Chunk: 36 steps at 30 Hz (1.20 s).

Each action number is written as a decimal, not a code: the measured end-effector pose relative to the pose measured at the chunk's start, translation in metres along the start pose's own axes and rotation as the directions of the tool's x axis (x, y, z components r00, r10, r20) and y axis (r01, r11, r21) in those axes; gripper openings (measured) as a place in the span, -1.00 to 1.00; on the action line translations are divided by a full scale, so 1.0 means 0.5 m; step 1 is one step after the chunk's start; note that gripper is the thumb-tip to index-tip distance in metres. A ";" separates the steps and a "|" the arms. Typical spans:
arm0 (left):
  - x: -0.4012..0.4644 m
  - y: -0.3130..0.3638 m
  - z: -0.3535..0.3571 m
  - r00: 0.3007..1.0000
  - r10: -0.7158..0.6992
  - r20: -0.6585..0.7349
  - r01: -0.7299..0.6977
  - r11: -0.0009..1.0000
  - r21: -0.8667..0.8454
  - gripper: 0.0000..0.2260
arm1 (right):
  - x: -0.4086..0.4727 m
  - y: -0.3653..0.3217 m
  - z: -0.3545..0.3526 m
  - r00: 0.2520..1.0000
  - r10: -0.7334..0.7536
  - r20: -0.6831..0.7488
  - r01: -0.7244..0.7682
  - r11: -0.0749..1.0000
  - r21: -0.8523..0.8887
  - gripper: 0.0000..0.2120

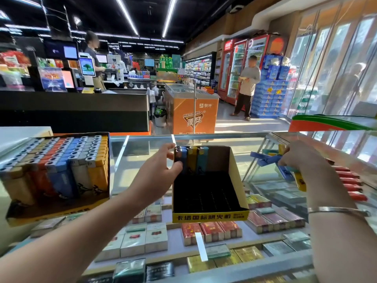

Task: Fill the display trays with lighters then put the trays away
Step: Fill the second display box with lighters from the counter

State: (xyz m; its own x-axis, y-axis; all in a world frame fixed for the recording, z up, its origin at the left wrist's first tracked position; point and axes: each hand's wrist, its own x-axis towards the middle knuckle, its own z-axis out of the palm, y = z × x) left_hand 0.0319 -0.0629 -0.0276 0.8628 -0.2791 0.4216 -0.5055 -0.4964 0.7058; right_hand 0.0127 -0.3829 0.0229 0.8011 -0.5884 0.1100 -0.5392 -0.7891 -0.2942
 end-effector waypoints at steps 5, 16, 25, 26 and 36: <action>0.001 -0.005 -0.001 1.000 0.006 0.009 -0.006 1.000 -0.018 -0.73 | 0.007 0.016 0.027 0.999 0.010 0.037 -0.011 1.000 0.018 -0.76; 0.000 -0.007 -0.003 1.000 -0.015 0.016 0.015 0.998 -0.053 -0.75 | -0.009 -0.002 0.025 0.992 -0.063 0.109 0.054 0.995 0.083 -0.86; -0.005 0.005 -0.006 0.998 -0.042 0.039 0.043 0.999 -0.023 -0.68 | -0.007 -0.023 0.030 0.993 -0.085 0.078 0.080 0.995 0.056 -0.75; -0.005 0.005 -0.006 0.998 -0.043 0.041 0.044 0.999 -0.021 -0.68 | -0.011 -0.028 0.035 0.990 -0.094 0.108 0.094 0.996 0.012 -0.74; -0.007 0.010 -0.007 0.998 -0.053 0.035 0.052 0.999 0.010 -0.67 | -0.025 -0.045 0.053 0.975 -0.152 0.162 0.162 0.985 -0.054 -0.74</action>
State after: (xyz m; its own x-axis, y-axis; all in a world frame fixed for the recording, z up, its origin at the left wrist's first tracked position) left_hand 0.0263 -0.0614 -0.0238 0.8881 -0.2809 0.3638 -0.4594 -0.5182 0.7215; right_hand 0.0218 -0.3532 0.0032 0.9050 -0.4253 -0.0017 -0.4152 -0.8826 -0.2203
